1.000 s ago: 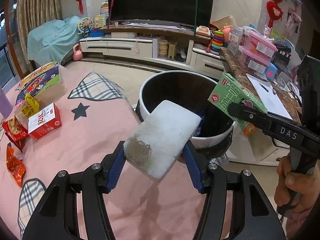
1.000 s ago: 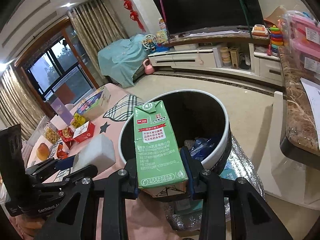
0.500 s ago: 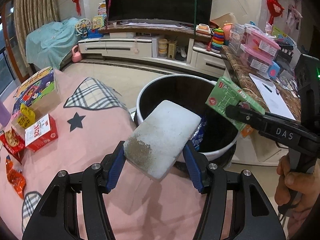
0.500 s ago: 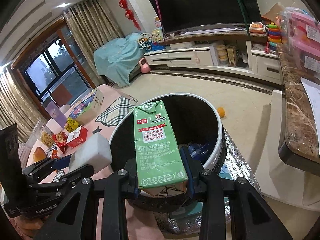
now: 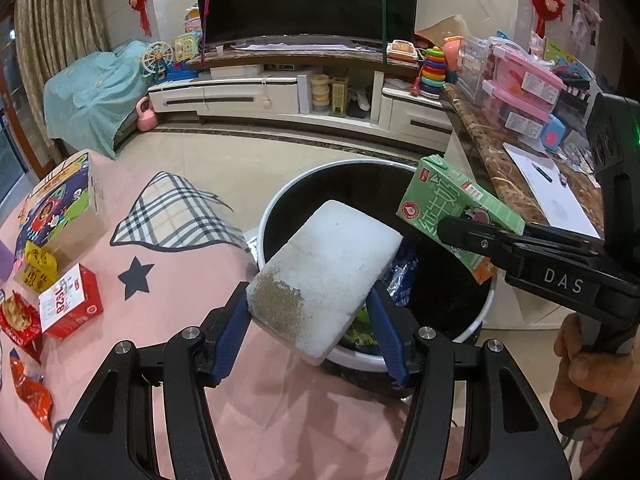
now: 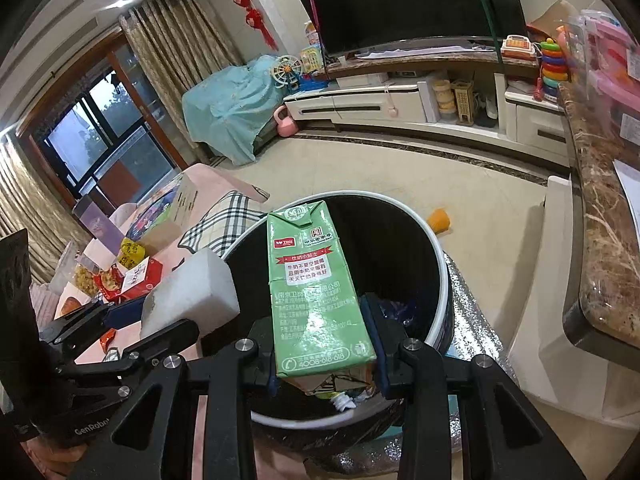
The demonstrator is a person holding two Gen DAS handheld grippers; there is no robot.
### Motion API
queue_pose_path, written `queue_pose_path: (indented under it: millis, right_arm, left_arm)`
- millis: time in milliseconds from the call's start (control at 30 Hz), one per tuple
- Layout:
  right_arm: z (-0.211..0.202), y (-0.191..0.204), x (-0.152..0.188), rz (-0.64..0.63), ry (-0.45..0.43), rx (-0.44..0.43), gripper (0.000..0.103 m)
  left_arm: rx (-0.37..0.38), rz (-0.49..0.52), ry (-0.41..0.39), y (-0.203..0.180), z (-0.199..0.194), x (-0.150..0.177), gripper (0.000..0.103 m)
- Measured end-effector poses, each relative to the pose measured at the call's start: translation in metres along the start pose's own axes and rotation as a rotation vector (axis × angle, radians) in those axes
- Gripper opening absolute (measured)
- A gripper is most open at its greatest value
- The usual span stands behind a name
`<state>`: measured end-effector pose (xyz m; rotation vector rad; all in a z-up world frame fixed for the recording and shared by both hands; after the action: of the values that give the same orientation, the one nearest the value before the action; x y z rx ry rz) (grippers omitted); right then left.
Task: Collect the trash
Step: 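Carry foam block and green carton over the black bin, then open both tools to drop foam block and carton into the bin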
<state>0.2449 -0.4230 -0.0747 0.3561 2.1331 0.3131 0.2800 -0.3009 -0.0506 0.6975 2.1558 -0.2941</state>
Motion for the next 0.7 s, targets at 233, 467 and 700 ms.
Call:
queue_pose_path:
  millis: [233,467,700]
  right_arm:
    - [0.008,-0.004,-0.001,0.007,0.012,0.006,0.035]
    - [0.013,-0.007,-0.003,0.011,0.022,0.005,0.035]
    - [0.016,-0.008,-0.004,0.01,0.029,0.012,0.038]
  left_arm:
    - [0.003,-0.003,0.014,0.0,0.008,0.0,0.059]
    - [0.011,-0.019,0.023,0.002,0.012,-0.002,0.06]
    - [0.021,-0.026,0.021,0.001,0.014,-0.005,0.064]
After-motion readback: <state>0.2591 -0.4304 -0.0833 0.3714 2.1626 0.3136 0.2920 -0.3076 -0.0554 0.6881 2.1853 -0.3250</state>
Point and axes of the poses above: each gripper's, at about its wrist camera, not at the fingertips, and z roughly the way its jaws point, y to its left, x to its underside, the point moved 5 cm from there along z, roughly the way its jaws point, and after that the axes turned 11 degrees about -y, right-handed, at the moved point
